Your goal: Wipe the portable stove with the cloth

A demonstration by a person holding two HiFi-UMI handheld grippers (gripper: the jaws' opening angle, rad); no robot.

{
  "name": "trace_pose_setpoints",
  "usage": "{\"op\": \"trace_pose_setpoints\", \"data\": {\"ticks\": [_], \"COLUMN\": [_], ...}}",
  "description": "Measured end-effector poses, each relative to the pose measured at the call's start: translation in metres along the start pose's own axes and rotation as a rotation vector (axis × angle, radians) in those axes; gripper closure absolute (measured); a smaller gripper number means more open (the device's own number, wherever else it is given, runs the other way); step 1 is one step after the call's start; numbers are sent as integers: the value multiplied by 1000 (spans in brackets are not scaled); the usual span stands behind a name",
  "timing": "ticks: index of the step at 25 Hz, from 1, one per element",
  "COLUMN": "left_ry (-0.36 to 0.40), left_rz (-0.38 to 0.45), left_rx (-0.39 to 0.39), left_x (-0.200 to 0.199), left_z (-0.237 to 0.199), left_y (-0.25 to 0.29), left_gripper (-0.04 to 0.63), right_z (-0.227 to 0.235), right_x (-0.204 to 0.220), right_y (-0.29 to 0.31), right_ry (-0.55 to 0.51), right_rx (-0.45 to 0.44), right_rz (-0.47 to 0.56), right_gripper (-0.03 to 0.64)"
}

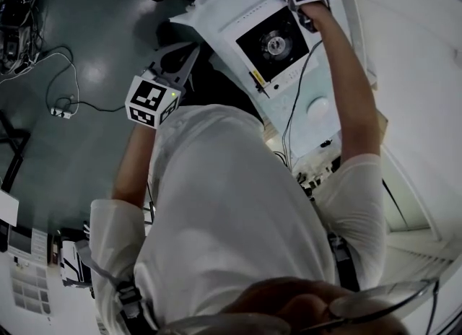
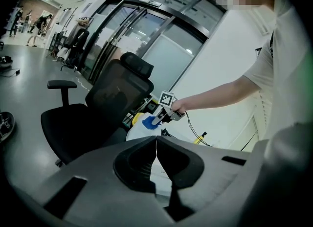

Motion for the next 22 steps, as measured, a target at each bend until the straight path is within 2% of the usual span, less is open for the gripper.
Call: {"op": "trace_pose_setpoints", "data": {"ticks": [9,22], "left_ry": [-16,-31], "left_rz": [29,51], "left_rx": [-4,-5], "left_x": [6,14], "left_z": [-6,-9], "left_y": [-10,-25], "left_gripper": [563,563], "right_z": [-29,-77], "right_x": [8,21], "right_y": [8,22], "right_ry": [-42,-2], "right_rx": [3,-57], "right_rz": [-48,-59], "right_gripper": [501,500]}}
Point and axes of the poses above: the fingertips, and each gripper's own axes: y forward along the fingers, z to its right, x out of its underside, the point moved 7 cm from there along -y, backward along the fingers, and after that the axes turned 1 degree about -y, right-handed, at the moved point
